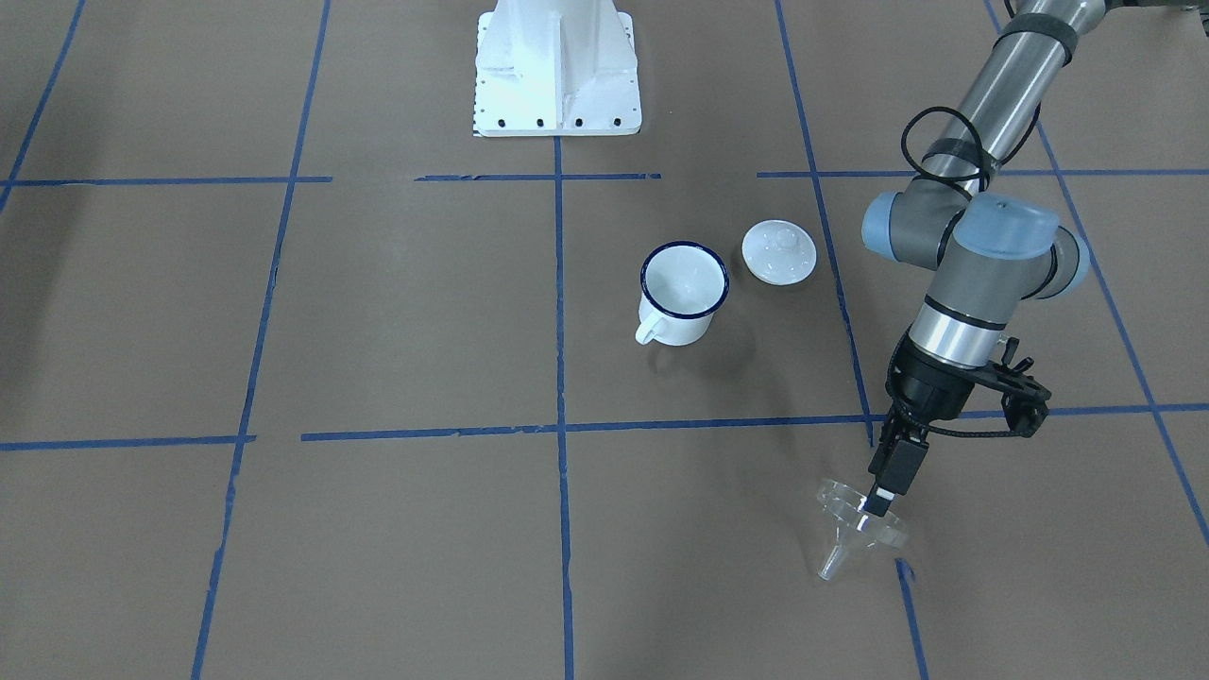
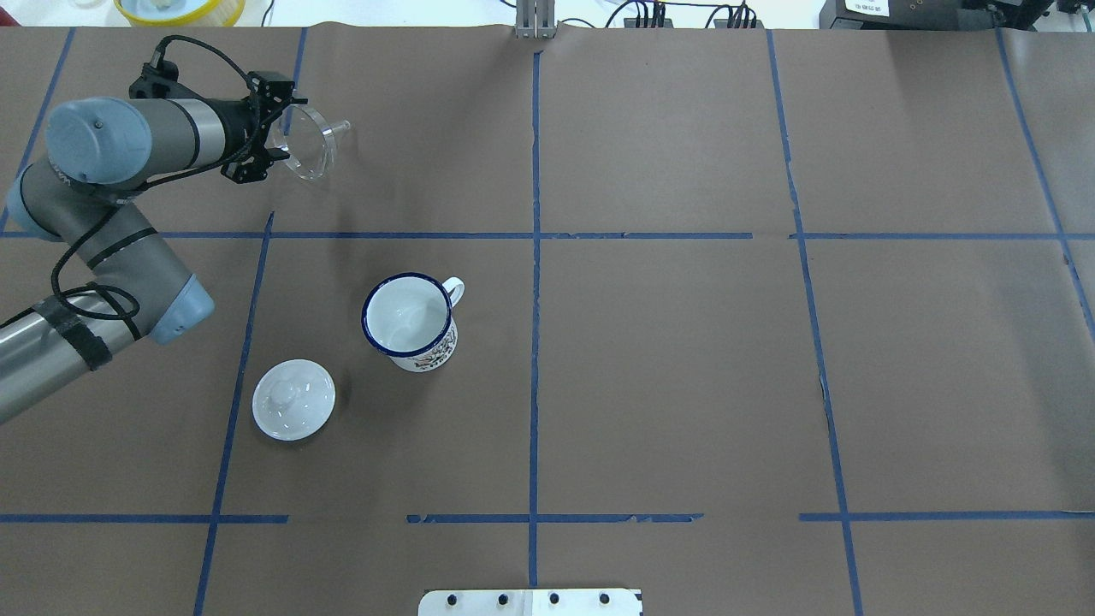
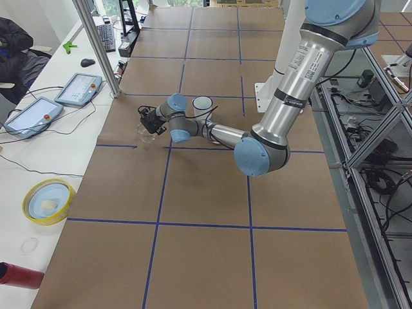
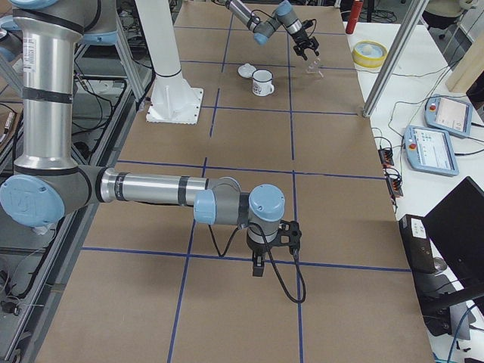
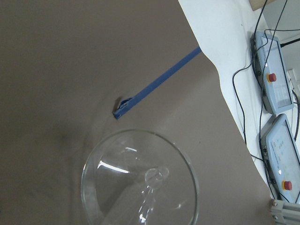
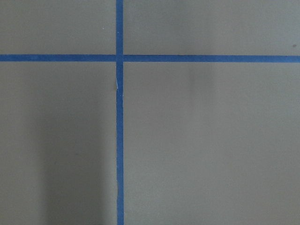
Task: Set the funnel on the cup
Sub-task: 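Move the left gripper to the clear glass funnel and grasp it, then lift the glass funnel and carry it toward the mug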
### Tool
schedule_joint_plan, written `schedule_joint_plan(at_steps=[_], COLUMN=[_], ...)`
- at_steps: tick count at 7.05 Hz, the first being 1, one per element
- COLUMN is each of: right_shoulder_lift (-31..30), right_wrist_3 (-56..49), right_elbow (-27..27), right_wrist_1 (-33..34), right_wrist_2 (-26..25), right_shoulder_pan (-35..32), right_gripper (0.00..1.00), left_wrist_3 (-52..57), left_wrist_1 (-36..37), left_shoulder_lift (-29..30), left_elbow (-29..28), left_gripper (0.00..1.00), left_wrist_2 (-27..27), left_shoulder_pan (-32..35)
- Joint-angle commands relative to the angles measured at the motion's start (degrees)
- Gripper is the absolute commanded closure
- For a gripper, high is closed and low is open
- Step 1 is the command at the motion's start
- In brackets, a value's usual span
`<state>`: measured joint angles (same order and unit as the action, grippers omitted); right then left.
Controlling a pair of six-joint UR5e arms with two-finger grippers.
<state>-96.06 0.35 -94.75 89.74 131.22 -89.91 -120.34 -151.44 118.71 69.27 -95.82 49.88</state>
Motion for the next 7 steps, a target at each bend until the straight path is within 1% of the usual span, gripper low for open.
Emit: schedule_joint_plan(at_steps=[1,2,3,4,6,7], right_shoulder_lift=[0.0,0.0,0.0,0.0,0.0,0.0], right_wrist_3=[0.0,0.0,0.0,0.0,0.0,0.0], right_elbow=[0.0,0.0,0.0,0.0,0.0,0.0], right_wrist_1=[0.0,0.0,0.0,0.0,0.0,0.0], right_wrist_2=[0.0,0.0,0.0,0.0,0.0,0.0], right_shoulder_pan=[0.0,0.0,0.0,0.0,0.0,0.0], right_gripper=[0.0,0.0,0.0,0.0,0.0,0.0], left_wrist_3=[-0.86,-2.43,-2.53,-2.45,-2.36,-2.53], left_wrist_1=[-1.05,-1.05,-1.05,-1.84,-3.16,-4.82], left_shoulder_lift=[1.61,1.78,2.05,2.05,2.05,2.05], left_elbow=[-2.47,-2.56,-2.65,-2.56,-2.3,-0.64], left_gripper=[0.43,0.52,0.74,1.0,1.0,1.0], left_wrist_2=[0.54,1.33,1.6,1.6,1.6,1.6], left_shoulder_pan=[0.04,0.13,0.13,0.13,0.83,2.05])
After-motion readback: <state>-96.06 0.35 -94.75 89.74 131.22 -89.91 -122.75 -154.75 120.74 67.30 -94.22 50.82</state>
